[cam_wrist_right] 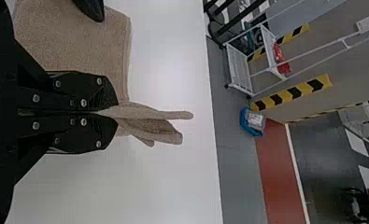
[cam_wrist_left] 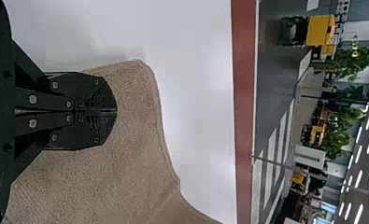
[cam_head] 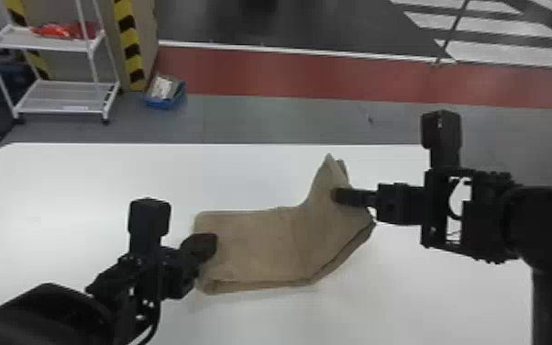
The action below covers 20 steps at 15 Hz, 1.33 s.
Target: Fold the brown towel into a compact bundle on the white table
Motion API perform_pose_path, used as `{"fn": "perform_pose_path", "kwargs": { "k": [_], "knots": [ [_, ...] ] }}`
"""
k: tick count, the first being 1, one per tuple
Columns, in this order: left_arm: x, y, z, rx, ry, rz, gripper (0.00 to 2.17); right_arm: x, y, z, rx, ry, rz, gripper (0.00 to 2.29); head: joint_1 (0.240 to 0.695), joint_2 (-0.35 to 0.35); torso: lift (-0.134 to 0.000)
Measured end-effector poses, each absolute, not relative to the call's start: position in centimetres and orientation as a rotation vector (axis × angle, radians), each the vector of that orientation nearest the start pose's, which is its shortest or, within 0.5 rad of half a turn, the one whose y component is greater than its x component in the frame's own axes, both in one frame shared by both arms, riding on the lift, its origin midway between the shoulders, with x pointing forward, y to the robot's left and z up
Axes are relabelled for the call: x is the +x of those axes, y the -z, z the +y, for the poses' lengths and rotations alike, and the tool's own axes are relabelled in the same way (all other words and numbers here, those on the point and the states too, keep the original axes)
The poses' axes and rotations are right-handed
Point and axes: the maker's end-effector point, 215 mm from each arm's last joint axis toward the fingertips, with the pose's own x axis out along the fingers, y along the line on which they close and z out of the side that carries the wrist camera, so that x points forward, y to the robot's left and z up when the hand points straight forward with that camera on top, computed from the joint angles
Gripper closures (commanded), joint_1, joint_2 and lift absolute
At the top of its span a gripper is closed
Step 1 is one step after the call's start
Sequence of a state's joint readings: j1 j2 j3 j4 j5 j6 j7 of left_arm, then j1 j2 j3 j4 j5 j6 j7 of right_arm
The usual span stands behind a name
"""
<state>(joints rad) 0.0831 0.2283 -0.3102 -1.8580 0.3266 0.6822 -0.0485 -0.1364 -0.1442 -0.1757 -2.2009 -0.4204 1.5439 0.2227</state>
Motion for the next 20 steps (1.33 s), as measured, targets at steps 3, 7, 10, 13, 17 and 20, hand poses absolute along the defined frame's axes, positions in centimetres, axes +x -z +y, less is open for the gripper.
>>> {"fn": "perform_pose_path", "kwargs": {
  "k": [3,7,10,13,17,20],
  "knots": [
    [48.6,46.9,7.0,-0.030,0.457,0.585,1.35,49.5,32.6,-19.0,0.216,-0.393,0.742,1.18,0.695,-0.135,-0.124],
    [48.3,47.3,5.5,-0.026,0.476,0.592,1.35,49.2,33.0,-17.1,0.192,-0.418,0.754,1.18,0.695,-0.132,-0.124],
    [47.8,47.4,4.5,-0.023,0.492,0.595,1.35,49.3,33.6,-14.5,0.164,-0.445,0.757,1.18,0.695,-0.120,-0.124],
    [47.3,47.5,3.9,-0.022,0.502,0.598,1.35,49.3,34.6,-11.7,0.151,-0.475,0.768,1.18,0.695,-0.092,-0.124],
    [46.9,47.6,3.8,-0.026,0.503,0.599,1.35,48.9,36.3,-9.6,0.121,-0.487,0.796,1.18,0.695,-0.068,-0.124],
    [46.9,47.6,3.9,-0.027,0.501,0.597,1.36,48.3,38.0,-8.9,0.101,-0.489,0.832,1.16,0.695,-0.060,-0.124]
  ]
}}
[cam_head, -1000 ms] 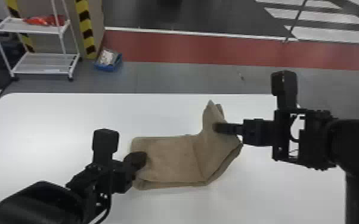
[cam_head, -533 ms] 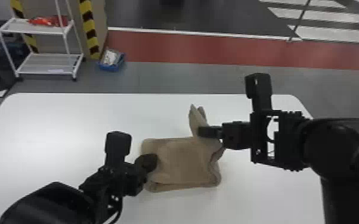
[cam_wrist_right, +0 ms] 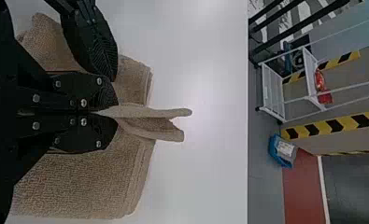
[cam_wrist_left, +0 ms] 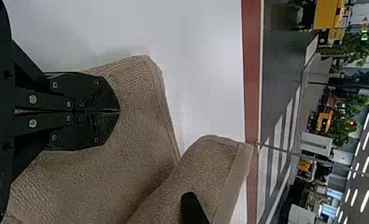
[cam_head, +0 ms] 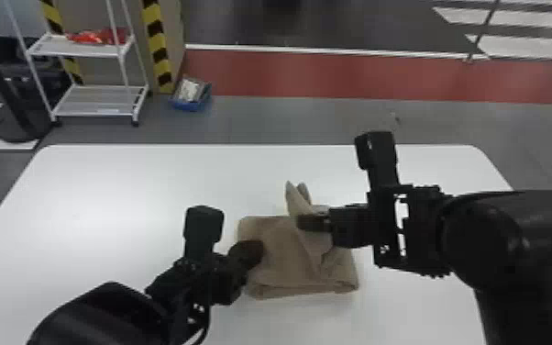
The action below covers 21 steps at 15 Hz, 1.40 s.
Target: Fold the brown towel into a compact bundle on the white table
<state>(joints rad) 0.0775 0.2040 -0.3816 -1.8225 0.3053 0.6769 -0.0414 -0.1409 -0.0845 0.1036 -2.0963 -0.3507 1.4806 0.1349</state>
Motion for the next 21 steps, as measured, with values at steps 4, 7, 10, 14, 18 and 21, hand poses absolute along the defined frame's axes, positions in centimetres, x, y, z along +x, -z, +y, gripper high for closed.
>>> {"fn": "perform_pose_path", "kwargs": {
  "k": [4,7,10,14,18,21],
  "knots": [
    [47.0,47.4,3.7,-0.029,0.503,0.590,1.35,47.8,39.6,-7.7,0.079,-0.504,0.858,0.51,0.695,-0.048,-0.124],
    [47.0,47.4,3.5,-0.031,0.506,0.589,1.36,48.3,39.4,-6.6,0.081,-0.521,0.830,0.14,0.695,-0.038,-0.124],
    [47.0,47.2,3.5,-0.032,0.506,0.585,1.35,48.3,38.9,-5.5,0.126,-0.556,0.782,0.10,0.695,-0.025,-0.124],
    [47.0,45.9,4.2,-0.039,0.499,0.560,1.35,47.0,37.4,-6.7,0.199,-0.557,0.712,0.10,0.695,-0.026,-0.124],
    [46.8,43.3,6.0,-0.069,0.483,0.515,1.34,44.3,37.2,-10.1,0.298,-0.546,0.685,0.17,0.695,-0.049,-0.124],
    [46.9,41.8,7.7,-0.085,0.465,0.489,1.35,41.9,36.8,-13.0,0.358,-0.525,0.660,0.84,0.695,-0.062,-0.124]
  ]
}}
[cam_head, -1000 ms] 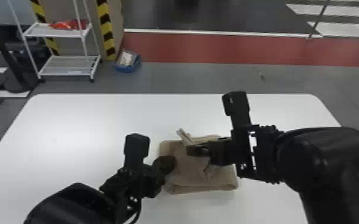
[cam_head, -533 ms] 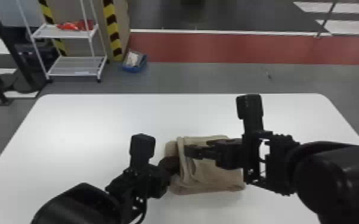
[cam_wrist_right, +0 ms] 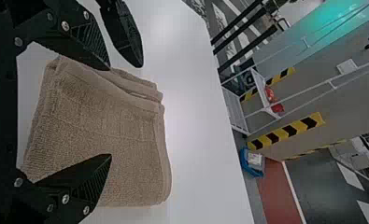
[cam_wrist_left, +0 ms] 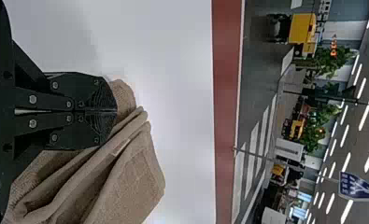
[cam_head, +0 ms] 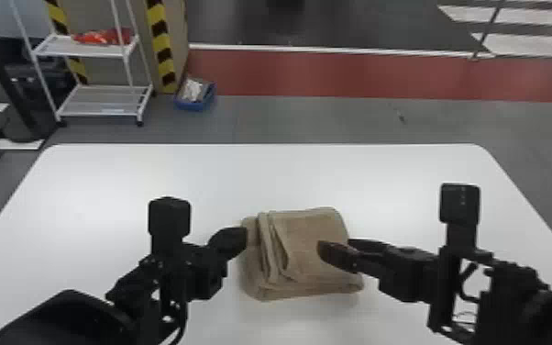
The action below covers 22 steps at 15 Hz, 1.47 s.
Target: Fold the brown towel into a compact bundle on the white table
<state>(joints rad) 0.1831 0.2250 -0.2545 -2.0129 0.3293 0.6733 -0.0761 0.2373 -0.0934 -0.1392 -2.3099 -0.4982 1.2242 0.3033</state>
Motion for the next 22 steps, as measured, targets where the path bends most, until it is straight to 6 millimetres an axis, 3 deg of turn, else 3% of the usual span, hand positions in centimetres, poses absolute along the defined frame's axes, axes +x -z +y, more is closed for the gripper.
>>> {"fn": "perform_pose_path", "kwargs": {
  "k": [1,2,3,6,9,13,18,22],
  "knots": [
    [47.2,41.5,8.4,-0.091,0.458,0.481,1.35,41.0,36.5,-13.9,0.367,-0.518,0.649,1.36,0.695,-0.070,-0.124],
    [47.6,41.2,8.9,-0.096,0.450,0.472,1.35,40.3,36.4,-14.6,0.372,-0.512,0.644,1.73,0.695,-0.072,-0.124],
    [48.1,41.0,9.5,-0.102,0.440,0.461,1.35,39.3,36.5,-15.2,0.379,-0.510,0.646,1.81,0.695,-0.074,-0.124],
    [49.4,40.1,10.9,-0.122,0.427,0.423,1.35,36.0,37.6,-16.1,0.407,-0.523,0.676,1.95,0.695,-0.070,-0.124],
    [50.5,39.8,12.0,-0.135,0.428,0.390,1.35,35.2,39.4,-17.2,0.408,-0.495,0.683,1.96,0.695,-0.068,-0.124],
    [51.0,39.7,12.5,-0.125,0.431,0.365,1.35,36.0,42.1,-17.1,0.398,-0.458,0.664,1.96,0.695,-0.060,-0.124],
    [50.8,39.7,13.0,-0.120,0.429,0.364,1.35,36.6,44.0,-16.9,0.392,-0.440,0.689,1.96,0.695,-0.051,-0.124],
    [50.4,39.6,12.8,-0.123,0.436,0.360,1.35,39.1,45.4,-16.5,0.337,-0.400,0.711,1.96,0.695,-0.048,-0.124]
  ]
}}
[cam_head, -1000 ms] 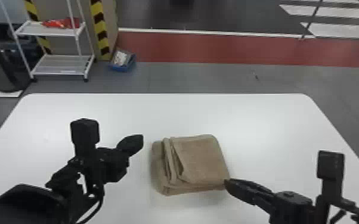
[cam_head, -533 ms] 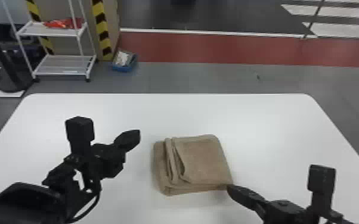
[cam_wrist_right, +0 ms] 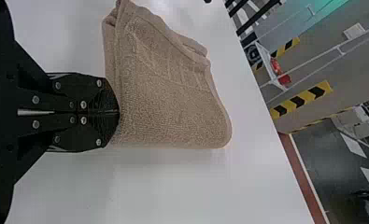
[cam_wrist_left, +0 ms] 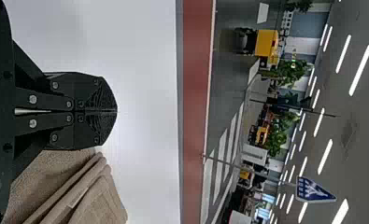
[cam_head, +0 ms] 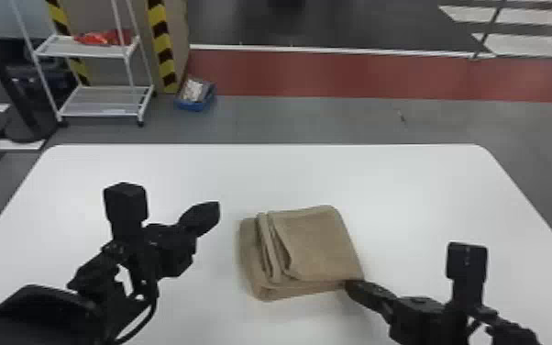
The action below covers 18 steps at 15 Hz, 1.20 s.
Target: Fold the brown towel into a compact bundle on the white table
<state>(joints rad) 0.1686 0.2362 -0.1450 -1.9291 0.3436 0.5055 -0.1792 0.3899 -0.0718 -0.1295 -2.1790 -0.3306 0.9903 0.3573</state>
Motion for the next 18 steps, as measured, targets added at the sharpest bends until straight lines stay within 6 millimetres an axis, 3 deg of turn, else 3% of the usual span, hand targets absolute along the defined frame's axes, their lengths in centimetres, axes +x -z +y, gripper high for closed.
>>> {"fn": "perform_pose_path", "kwargs": {
  "k": [3,6,8,10,12,15,18],
  "knots": [
    [50.0,39.3,13.0,-0.118,0.437,0.357,1.35,42.4,45.2,-16.3,0.280,-0.370,0.700,1.96,0.695,-0.043,-0.124],
    [49.8,39.4,13.1,-0.114,0.437,0.358,1.35,45.8,43.4,-15.1,0.237,-0.372,0.681,1.96,0.695,-0.025,-0.124],
    [49.8,39.5,13.2,-0.113,0.436,0.361,1.35,46.6,42.5,-14.3,0.232,-0.393,0.681,1.96,0.695,-0.015,-0.124],
    [49.9,40.0,13.4,-0.109,0.432,0.368,1.35,45.3,42.1,-13.7,0.248,-0.427,0.684,1.96,0.695,-0.006,-0.124],
    [50.3,40.5,13.5,-0.104,0.429,0.377,1.35,43.5,42.1,-14.7,0.275,-0.431,0.680,1.96,0.695,-0.011,-0.124],
    [50.9,41.3,13.2,-0.094,0.433,0.381,1.35,41.2,41.0,-18.2,0.340,-0.405,0.640,1.96,0.695,-0.046,-0.124],
    [51.2,42.5,12.8,-0.078,0.448,0.393,1.35,39.3,38.5,-22.2,0.426,-0.379,0.573,1.96,0.695,-0.111,-0.124]
  ]
}}
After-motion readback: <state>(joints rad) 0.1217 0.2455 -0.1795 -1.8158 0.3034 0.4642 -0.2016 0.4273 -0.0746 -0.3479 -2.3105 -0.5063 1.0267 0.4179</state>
